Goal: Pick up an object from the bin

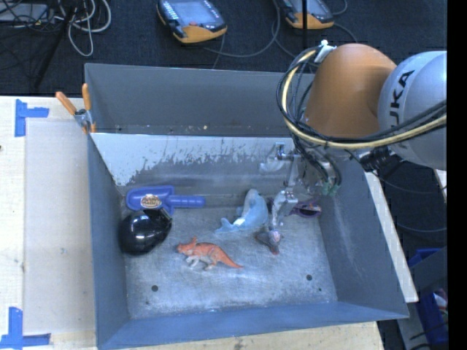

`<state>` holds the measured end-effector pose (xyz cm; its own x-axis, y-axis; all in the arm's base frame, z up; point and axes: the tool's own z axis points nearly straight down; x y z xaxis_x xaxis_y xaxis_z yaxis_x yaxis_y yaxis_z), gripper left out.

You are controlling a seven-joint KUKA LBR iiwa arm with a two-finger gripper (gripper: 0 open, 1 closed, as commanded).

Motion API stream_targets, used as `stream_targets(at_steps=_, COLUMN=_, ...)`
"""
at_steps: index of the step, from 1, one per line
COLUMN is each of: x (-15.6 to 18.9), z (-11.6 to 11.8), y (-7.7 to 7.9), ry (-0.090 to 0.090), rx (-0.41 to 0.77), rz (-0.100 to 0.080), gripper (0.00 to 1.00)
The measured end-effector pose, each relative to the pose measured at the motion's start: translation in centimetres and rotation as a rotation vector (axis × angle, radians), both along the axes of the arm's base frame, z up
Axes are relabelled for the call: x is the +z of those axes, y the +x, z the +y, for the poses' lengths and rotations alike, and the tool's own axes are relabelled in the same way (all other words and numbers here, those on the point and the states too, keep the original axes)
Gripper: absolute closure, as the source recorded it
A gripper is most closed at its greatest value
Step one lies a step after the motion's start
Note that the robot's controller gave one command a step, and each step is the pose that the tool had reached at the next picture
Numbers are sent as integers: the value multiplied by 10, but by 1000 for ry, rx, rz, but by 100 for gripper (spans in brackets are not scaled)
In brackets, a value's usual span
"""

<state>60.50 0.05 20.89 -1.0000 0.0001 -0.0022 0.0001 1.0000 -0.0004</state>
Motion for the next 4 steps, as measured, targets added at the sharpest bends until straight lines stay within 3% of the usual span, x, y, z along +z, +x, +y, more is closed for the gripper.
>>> stream_targets(at_steps=1, x=-43, z=3, y=11, ry=2, rx=-41, rz=-4, gripper=0)
stream_targets(at_steps=2, x=-129, z=-14, y=-5, ry=3, rx=-34, rz=-35, gripper=100)
stream_targets(at_steps=3, x=-129, z=-14, y=-5, ry=3, rx=-34, rz=-34, gripper=100)
stream_targets(at_steps=4, x=58, z=2, y=-2, ry=1, rx=-51, rz=-6, gripper=100)
